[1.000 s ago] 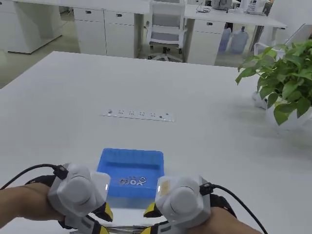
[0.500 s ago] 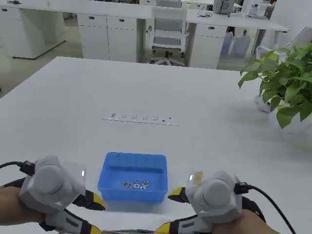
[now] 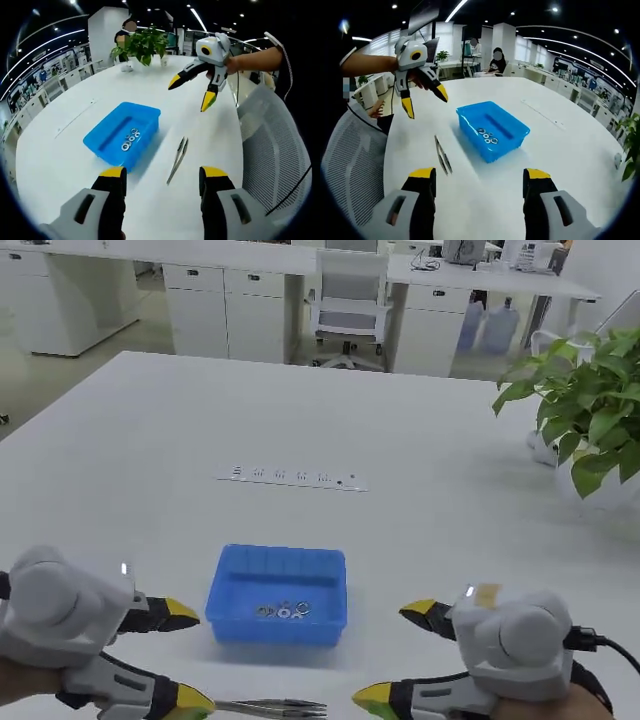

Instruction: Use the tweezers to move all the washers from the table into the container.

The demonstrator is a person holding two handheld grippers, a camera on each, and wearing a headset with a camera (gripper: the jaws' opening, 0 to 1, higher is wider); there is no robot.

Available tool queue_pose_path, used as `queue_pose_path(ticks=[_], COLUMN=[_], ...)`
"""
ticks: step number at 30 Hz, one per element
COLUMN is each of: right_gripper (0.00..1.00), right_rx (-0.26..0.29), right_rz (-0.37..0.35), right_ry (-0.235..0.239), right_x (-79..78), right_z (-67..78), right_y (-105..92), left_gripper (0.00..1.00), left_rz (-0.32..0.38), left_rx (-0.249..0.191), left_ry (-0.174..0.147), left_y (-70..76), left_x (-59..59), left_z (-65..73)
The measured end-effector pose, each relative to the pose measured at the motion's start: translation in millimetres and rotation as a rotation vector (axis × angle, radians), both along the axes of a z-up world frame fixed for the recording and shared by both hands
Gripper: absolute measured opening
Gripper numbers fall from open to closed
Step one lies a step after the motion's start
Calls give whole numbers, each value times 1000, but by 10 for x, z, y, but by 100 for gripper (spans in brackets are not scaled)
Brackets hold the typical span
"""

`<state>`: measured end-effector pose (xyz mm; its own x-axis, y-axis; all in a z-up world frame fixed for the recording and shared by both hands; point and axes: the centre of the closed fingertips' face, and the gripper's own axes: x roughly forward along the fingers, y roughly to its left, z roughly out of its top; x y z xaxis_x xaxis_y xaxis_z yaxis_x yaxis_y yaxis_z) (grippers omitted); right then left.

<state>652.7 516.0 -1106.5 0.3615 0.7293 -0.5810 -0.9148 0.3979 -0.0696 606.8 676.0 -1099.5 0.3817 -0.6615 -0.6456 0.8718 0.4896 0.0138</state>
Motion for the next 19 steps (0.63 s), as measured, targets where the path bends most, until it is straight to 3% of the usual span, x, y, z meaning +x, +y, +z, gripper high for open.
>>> queue_pose_path(ticks=[7,16,19], right_gripper=[83,97,100], right_rx=[-5,-16,-9], right_rz=[-18,12,27], right_ry=[-15,-20,-10], right_x=[-34,-117,-149], right_z=[0,-16,-15], right_y=[-59,0,17], left_gripper=[74,87,96], left_rz=[41,25,10], left_rx=[-26,-8,15], left_ry=[-45,-71,-74], left_y=[-13,12,32], left_x=[-4,9,9], left_z=[100,88,67])
